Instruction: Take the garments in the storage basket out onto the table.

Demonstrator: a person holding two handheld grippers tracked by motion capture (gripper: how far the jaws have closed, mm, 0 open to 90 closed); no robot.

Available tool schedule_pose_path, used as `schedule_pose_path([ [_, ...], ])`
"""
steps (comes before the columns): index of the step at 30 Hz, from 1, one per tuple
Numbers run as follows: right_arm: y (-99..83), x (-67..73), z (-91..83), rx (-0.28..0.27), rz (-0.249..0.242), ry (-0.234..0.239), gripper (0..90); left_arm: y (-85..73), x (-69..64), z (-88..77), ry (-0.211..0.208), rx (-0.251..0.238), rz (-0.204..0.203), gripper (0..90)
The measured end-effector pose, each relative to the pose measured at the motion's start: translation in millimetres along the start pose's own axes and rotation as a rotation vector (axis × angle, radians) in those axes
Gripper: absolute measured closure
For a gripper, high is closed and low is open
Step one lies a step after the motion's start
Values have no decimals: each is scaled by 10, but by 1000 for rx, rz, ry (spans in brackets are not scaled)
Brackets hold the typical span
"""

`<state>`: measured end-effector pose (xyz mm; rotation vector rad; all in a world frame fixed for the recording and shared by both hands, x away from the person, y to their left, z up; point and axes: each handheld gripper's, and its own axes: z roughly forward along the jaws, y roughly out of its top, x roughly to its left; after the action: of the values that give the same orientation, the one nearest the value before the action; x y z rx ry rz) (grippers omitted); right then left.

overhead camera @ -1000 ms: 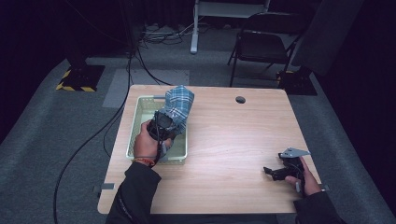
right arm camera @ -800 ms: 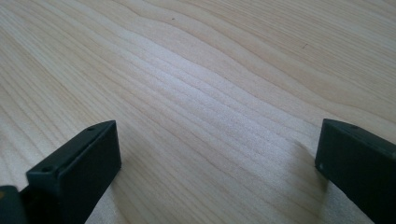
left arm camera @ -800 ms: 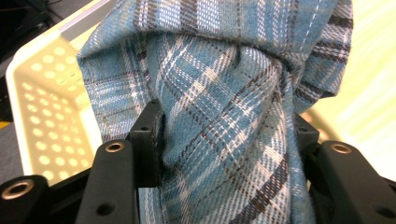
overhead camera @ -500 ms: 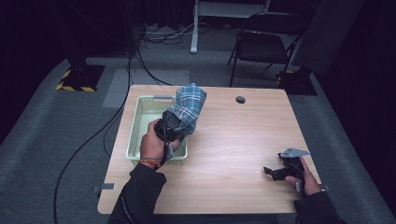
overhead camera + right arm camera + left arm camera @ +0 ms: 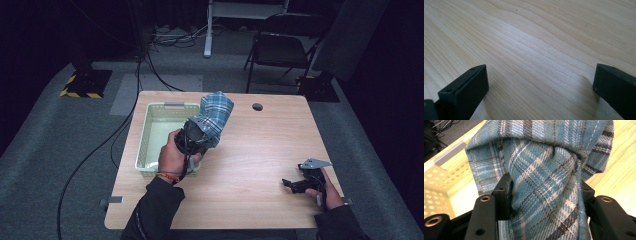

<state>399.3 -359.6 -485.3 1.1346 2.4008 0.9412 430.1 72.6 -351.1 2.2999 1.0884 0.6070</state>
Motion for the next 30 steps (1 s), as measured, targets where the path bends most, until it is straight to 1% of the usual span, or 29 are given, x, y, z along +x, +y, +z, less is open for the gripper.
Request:
schedule_pose_path([
  [1,0,0,0,0,0,0,1,7,-24,-3,-1,-6,0,454],
  [4,0,0,0,0,0,0,1,44,-95,-20,-12,-11,22,454],
  [6,0,0,0,0,0,0,1,56,-117,-23,-15,-14,26,454],
  [7,0,0,0,0,0,0,1,79,-162,-28,-25,-19,30,454],
  [10,0,0,0,0,0,0,1,112,-237,-26,-29,-23,48,454],
  [11,0,0,0,0,0,0,1,112,-237,-26,-29,-23,48,454],
  [13,0,-1,0,0,-1,0,1,136,-288,-13,-32,-25,50,454],
  [19,0,-1,0,0,0,0,1,169,-341,0,-44,-26,53,455],
  [20,0,-1,0,0,0,0,1,179,-360,6,-56,-26,56,455],
  [23,0,-1,0,0,0,0,1,190,-396,12,-59,-26,59,455],
  [29,0,-1,0,0,0,0,1,217,-468,22,-64,-24,75,456],
  [30,0,0,0,0,1,0,1,228,-501,29,-63,-20,86,456],
])
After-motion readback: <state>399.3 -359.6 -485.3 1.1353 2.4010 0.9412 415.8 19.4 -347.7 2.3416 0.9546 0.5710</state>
